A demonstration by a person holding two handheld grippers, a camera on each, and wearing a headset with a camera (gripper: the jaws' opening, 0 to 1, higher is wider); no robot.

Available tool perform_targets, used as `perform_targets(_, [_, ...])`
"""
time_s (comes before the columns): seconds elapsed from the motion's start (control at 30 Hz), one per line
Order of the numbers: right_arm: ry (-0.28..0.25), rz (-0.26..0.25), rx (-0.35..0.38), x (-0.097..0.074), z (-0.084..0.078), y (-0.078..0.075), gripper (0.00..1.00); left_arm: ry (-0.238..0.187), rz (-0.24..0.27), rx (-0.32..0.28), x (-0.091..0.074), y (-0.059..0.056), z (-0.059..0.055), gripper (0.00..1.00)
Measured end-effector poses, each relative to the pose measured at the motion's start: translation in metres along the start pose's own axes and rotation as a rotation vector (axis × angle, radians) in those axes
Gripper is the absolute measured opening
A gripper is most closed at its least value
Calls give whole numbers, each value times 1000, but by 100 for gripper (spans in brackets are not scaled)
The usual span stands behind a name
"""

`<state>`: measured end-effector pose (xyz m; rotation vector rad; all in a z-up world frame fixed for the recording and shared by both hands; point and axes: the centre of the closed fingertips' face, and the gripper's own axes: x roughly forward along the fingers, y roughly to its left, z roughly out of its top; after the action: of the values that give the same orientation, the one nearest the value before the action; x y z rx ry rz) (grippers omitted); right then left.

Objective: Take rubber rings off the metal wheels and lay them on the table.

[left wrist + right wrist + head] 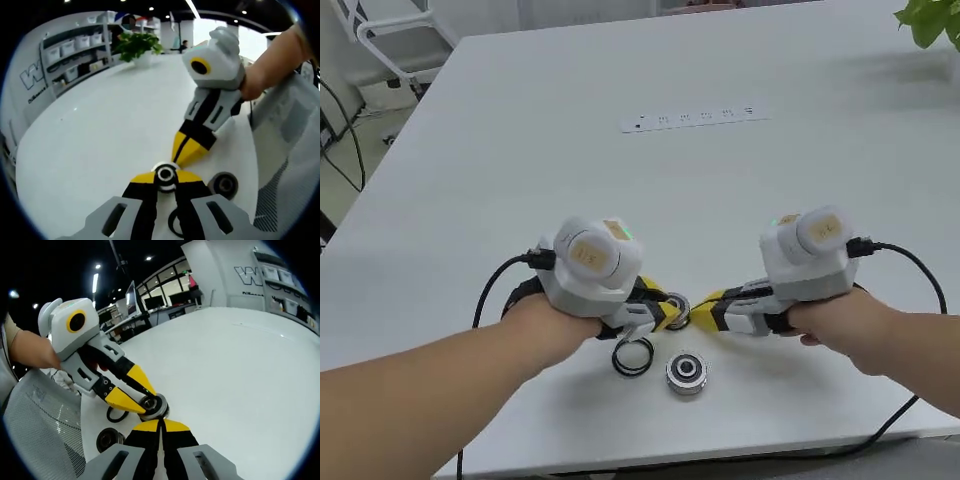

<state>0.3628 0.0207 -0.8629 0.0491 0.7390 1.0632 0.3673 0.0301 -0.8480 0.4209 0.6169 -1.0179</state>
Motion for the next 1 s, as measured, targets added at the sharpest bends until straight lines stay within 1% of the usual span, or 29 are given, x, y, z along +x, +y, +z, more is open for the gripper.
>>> perform_targets(0.07, [-9,3,38,-2,1,1,0,2,1,0,0,0,0,13])
perform_targets(0.2, [-18,-1,65,-6,2,1,0,7,0,1,-1,-1,0,13])
perform_targets(0.43, [-30,5,82,-8,4,1,0,13,2,-5,-2,-2,1,13])
perform_targets(0.53, [-41,9,101,-10,5,1,0,16,5,-7,-2,-3,0,13])
perform_targets(0.57, [-92,17,132,-12,15,1,0,17,3,-8,-2,-3,1,12])
perform_targets(0.6, [-85,39,170,-13,15,5,0,17,4,-7,-2,-3,1,12])
perform_targets(0.63, [-63,31,162,-13,10,5,0,17,4,-8,-1,-3,1,12])
perform_targets(0.67, [-70,22,130,-12,10,4,0,17,3,-9,-1,-4,1,12])
perform_targets(0.7, [-79,26,155,-12,12,5,0,19,4,-7,-1,-4,1,12])
perform_targets(0.87, [-85,28,166,-12,12,7,0,24,10,-9,-1,-3,1,12])
perform_targets(0.9, [-90,27,183,-12,13,8,0,24,12,-9,-1,-3,1,12])
perform_targets(1.0, [-91,26,181,-11,15,10,0,23,15,-10,-1,-3,1,12])
